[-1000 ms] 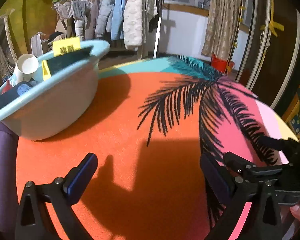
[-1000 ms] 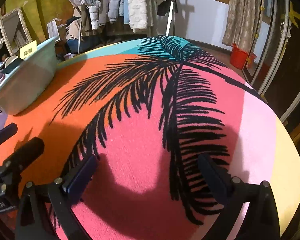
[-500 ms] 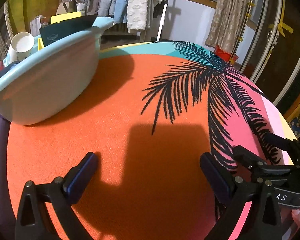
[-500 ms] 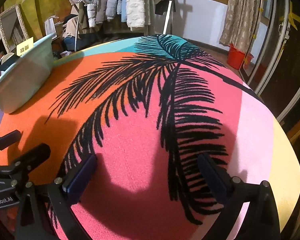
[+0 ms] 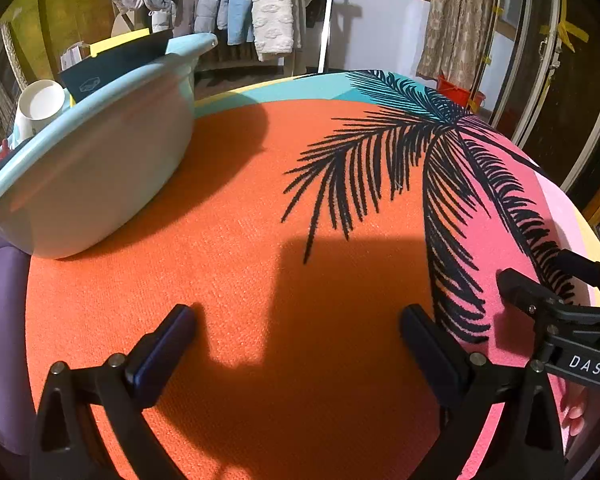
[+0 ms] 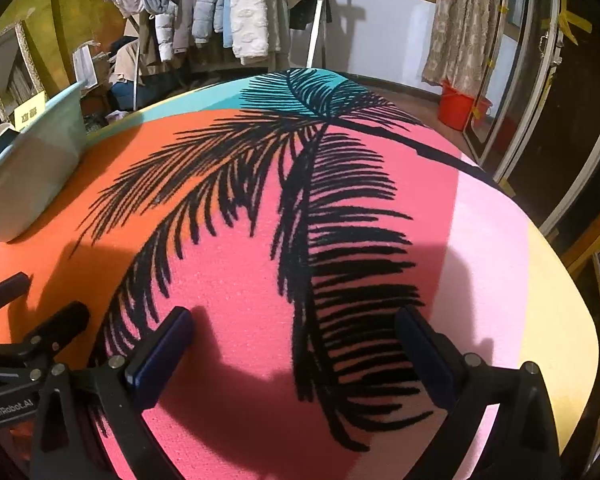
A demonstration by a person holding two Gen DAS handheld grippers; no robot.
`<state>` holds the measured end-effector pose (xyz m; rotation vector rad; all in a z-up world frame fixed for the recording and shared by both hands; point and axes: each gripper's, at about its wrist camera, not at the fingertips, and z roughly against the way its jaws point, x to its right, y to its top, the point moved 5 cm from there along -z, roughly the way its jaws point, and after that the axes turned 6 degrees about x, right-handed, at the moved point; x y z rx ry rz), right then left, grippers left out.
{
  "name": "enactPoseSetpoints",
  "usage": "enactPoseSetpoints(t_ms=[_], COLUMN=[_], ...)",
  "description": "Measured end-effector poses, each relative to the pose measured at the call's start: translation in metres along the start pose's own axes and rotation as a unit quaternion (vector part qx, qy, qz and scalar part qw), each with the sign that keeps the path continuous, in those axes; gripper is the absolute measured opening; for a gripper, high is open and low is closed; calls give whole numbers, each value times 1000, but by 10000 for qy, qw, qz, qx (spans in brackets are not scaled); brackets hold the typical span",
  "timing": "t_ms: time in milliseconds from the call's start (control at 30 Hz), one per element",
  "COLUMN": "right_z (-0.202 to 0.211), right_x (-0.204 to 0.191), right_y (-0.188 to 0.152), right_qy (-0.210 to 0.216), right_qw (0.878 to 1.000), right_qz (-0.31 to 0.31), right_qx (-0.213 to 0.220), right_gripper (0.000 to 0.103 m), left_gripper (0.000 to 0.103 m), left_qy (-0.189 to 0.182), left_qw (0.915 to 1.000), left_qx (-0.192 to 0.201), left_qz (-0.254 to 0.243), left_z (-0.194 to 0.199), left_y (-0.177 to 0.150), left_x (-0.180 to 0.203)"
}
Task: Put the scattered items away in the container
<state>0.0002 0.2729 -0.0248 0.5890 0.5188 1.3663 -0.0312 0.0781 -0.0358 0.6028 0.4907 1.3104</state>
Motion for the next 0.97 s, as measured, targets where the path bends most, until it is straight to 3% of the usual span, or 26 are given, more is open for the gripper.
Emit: enactPoseSetpoints(t_ms=[967], right_z=[0], right_x=[0], right_y=[0], right_qy=[-7], right_qw=[10000], right_qz=[13], right_qx=[-6], right_gripper=[103], left_gripper=[103], left_qy=[10], left_qw=[10000], left_qx=[1], left_qz=[-2], left_z=[-1], left_y=[0], left_x=[1])
